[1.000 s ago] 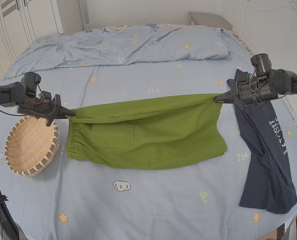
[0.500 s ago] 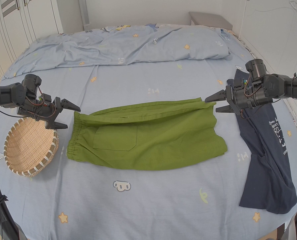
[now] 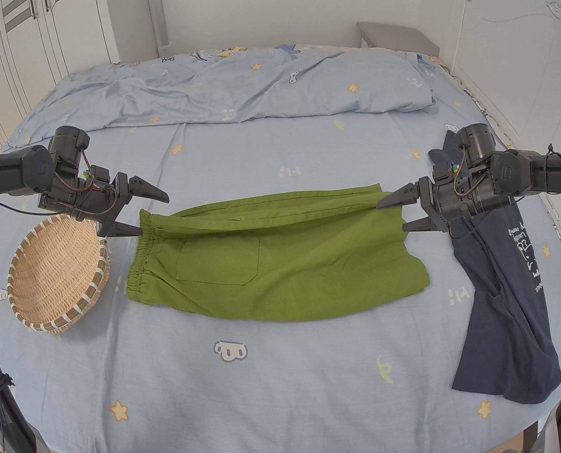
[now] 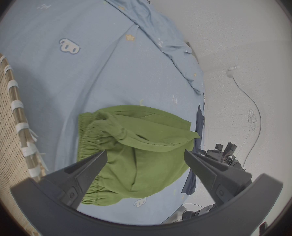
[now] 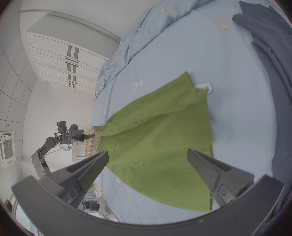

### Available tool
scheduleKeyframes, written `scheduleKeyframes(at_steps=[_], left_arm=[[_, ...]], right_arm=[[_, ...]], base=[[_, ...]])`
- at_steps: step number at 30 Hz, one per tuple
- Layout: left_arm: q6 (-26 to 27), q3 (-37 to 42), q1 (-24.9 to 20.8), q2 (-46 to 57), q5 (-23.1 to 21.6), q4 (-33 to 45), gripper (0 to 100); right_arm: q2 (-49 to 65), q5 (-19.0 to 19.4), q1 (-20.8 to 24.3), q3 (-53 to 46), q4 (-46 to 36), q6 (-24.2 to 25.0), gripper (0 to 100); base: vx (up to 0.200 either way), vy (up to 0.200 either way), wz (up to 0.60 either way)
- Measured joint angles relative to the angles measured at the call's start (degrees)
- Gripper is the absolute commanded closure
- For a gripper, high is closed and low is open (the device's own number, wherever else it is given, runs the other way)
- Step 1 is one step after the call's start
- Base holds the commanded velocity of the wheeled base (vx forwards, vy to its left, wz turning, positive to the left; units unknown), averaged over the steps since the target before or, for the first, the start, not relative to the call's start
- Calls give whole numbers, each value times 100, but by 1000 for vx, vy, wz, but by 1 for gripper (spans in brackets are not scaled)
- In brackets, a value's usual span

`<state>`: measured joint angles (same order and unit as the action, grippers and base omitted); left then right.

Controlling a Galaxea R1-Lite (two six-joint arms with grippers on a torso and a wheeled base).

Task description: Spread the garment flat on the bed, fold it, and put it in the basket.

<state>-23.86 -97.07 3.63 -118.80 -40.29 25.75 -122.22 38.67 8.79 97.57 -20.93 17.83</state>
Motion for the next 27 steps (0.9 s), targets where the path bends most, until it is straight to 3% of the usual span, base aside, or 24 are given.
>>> scheduleKeyframes(at_steps=[7, 12, 16, 21, 27], left_arm=[[-313, -108, -196, -111, 33, -578, 0], [-833, -419, -312, -428, 126, -1097, 0], [-1103, -780, -363, -734, 428, -1374, 0], [-1230, -1211, -384, -1092, 947, -1473, 0], [-1263, -1387, -300, -1265, 1106, -1425, 0]], right_arm=[[277, 28, 5, -764, 174, -111, 0], [675, 137, 0, -1746, 991, -84, 0], [1086, 228, 9, -2378, 1642, -10, 0], [1451, 277, 30, -2686, 1727, 37, 0], [1635, 282, 49, -2789, 1746, 41, 0]], base=[[0, 0, 0], [0, 0, 0], [0, 0, 0], [0, 0, 0], [0, 0, 0]])
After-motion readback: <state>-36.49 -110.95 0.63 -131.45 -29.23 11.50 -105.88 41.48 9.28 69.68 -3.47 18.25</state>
